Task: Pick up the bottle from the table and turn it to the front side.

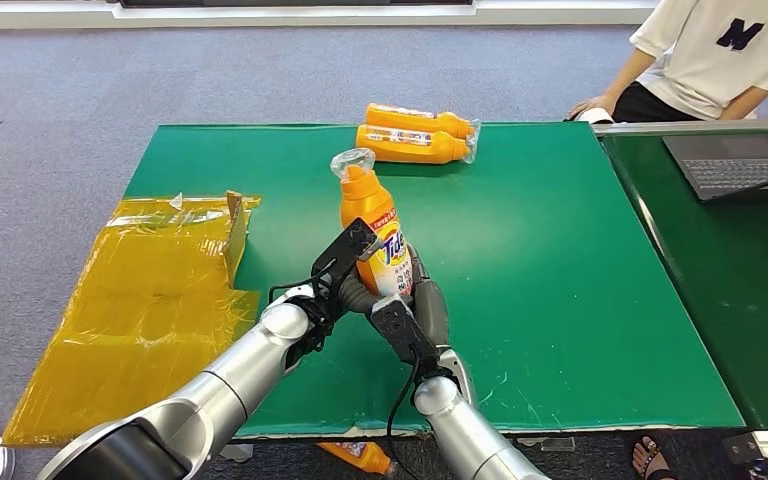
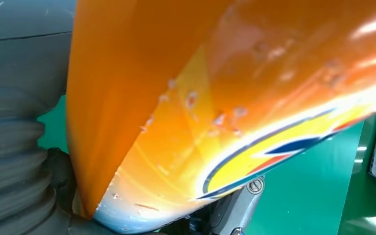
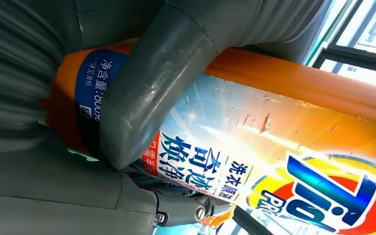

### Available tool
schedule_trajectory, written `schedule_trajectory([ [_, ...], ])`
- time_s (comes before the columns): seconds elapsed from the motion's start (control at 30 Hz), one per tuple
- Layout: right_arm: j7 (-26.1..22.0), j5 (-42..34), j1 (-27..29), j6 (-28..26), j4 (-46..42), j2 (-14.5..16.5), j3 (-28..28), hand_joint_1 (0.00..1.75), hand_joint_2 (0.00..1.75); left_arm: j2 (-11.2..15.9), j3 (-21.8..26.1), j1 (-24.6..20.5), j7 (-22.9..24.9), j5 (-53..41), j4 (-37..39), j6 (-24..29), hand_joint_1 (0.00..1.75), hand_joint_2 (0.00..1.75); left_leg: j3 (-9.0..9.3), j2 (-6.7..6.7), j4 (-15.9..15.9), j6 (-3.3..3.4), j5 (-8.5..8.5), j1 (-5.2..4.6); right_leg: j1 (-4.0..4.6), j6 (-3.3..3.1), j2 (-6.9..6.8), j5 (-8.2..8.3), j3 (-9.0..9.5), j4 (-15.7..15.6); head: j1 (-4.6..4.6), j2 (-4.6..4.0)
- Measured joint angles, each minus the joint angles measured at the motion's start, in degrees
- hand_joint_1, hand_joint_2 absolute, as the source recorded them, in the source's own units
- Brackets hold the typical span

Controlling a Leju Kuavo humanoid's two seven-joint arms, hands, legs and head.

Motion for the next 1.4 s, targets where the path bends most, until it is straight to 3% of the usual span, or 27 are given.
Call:
schedule_trajectory([
  [0.17,-0.11,0.11,-0.02,-0.31,0.01,0.0,0.19,1.75,1.75,0.04,0.0,-0.01,-0.68,-1.7,-0.43,0.7,1.75,1.75,0.0,0.0,0.0,0.0,0.0,0.0,0.0,0.0,0.0,0.0,0.0,0.0,0.0,0.0],
  [0.3,0.01,0.8,-0.16,-0.3,0.01,0.0,0.28,0.01,1.75,0.24,0.0,0.08,-1.14,-3.54,-1.03,1.89,1.75,1.75,0.0,0.0,0.0,0.0,0.0,0.0,0.0,0.0,0.01,0.0,-0.01,0.01,0.0,-0.01],
  [0.43,0.42,1.78,-0.11,-0.28,0.01,0.0,0.28,0.0,0.0,0.7,-0.01,0.27,-1.8,-5.69,-1.9,2.68,1.75,1.75,-0.01,0.0,0.0,0.0,0.0,0.0,0.0,0.0,0.02,0.0,-0.01,0.01,0.0,0.0],
  [0.63,0.8,4.1,0.14,-1.46,-0.54,-0.03,0.25,0.0,0.0,1.38,-0.01,0.76,-3.21,-10.92,-3.45,5.8,1.75,1.75,-0.01,0.01,0.0,0.0,0.0,0.0,0.0,0.0,0.02,0.0,-0.02,0.01,0.0,0.0],
  [0.77,5.15,9.83,1.66,-0.87,-5.58,-0.88,-0.45,0.0,0.0,1.87,-0.01,1.49,-4.48,-16.86,-5.48,9.68,1.75,1.75,-0.05,-0.01,0.0,0.0,0.0,0.0,0.0,0.0,0.01,0.0,-0.01,0.01,-0.02,-0.01],
  [0.97,14.52,19.56,6.71,12.67,-20.99,-5.18,-2.13,0.0,0.0,4.47,0.68,4.03,-5.86,-27.8,-9.52,17.38,1.75,1.75,-0.13,-0.05,-0.01,0.0,-0.01,-0.01,-0.01,0.0,-0.04,-0.01,-0.02,0.01,-0.03,0.0],
  [1.1,14.42,19.1,10.55,17.29,-28.87,-7.55,-2.07,0.0,0.0,7.21,2.86,6.16,-6.78,-33.28,-12.14,19.69,1.75,1.75,-0.17,-0.05,-0.02,0.0,-0.01,0.0,0.01,-0.01,-0.04,-0.02,-0.06,0.01,-0.04,0.0],
  [1.4,13.08,18.66,13.89,18.22,-38.1,-9.73,0.37,0.0,0.0,10.18,6.54,8.35,-5.91,-35.66,-13.85,20.44,1.75,1.75,-0.26,-0.17,-0.02,-0.06,0.07,0.04,0.02,-0.02,-0.13,-0.01,-0.12,0.04,-0.04,0.0],
])
